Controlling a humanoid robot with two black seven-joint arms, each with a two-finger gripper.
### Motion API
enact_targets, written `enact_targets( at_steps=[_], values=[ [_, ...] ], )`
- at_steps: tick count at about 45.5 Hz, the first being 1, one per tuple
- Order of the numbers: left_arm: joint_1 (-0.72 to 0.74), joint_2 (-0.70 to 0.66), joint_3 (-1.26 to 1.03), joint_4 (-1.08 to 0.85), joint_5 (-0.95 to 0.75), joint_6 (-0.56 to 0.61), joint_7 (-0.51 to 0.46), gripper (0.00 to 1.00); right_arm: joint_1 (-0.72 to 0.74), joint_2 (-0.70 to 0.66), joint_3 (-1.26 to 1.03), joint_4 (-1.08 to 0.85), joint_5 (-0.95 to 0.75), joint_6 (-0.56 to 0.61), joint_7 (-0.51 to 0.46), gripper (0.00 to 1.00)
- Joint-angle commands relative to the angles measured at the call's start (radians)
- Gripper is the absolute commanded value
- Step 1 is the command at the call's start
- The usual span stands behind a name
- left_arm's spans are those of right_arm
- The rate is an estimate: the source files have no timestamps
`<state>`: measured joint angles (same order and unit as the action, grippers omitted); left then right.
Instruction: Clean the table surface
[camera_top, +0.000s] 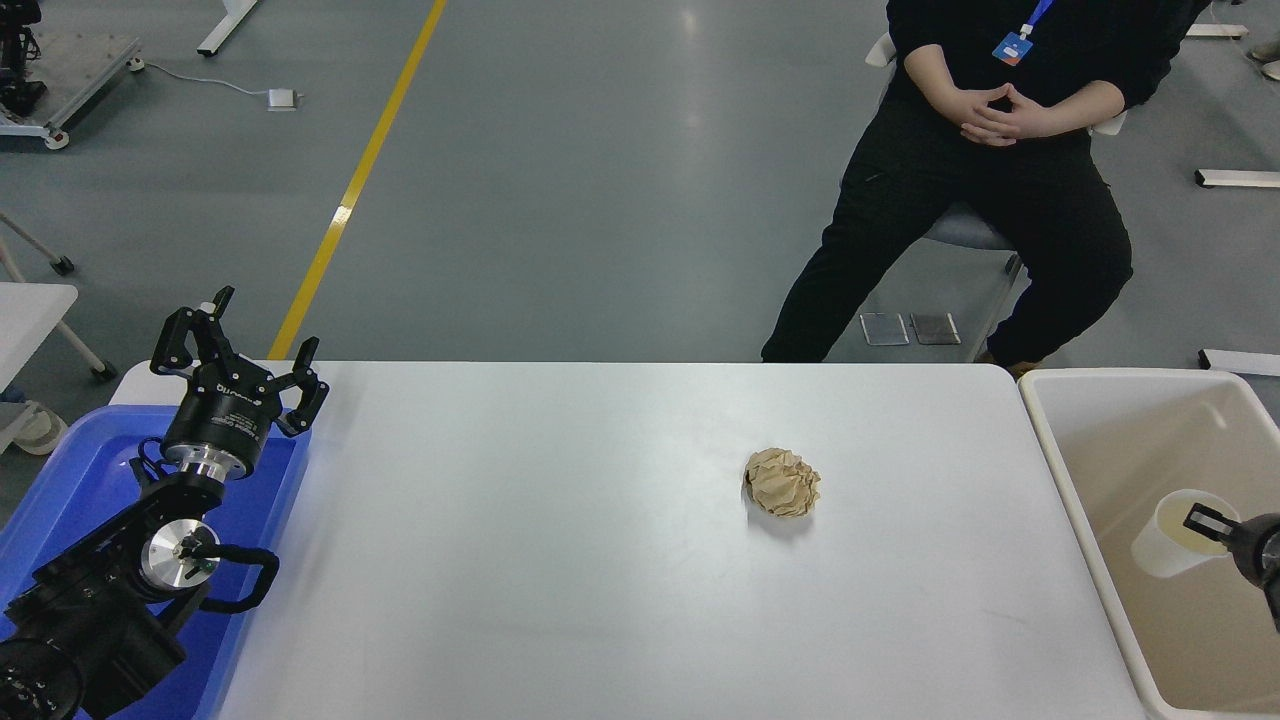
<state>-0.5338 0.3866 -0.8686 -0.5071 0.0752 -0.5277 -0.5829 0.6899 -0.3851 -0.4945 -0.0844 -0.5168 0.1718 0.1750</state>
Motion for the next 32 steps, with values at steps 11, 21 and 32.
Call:
enact_targets(
  at_steps=[11,21,32],
  values=[
    [0.0,0.0,0.0,-0.001,0.0,0.0,0.0,1.0,0.002,0.003,0.002,0.0,0.0,-0.064,0.001,0.09],
    [0.0,0.0,0.0,-0.001,0.0,0.0,0.0,1.0,-0.003,0.012,-0.001,0.006,0.001,-0.163,0.003,0.43],
    [0.0,0.0,0.0,0.001,0.0,0.0,0.0,1.0,-0.003,0.017,0.001,0.008,0.001,-0.245,0.003,0.66]
  ],
)
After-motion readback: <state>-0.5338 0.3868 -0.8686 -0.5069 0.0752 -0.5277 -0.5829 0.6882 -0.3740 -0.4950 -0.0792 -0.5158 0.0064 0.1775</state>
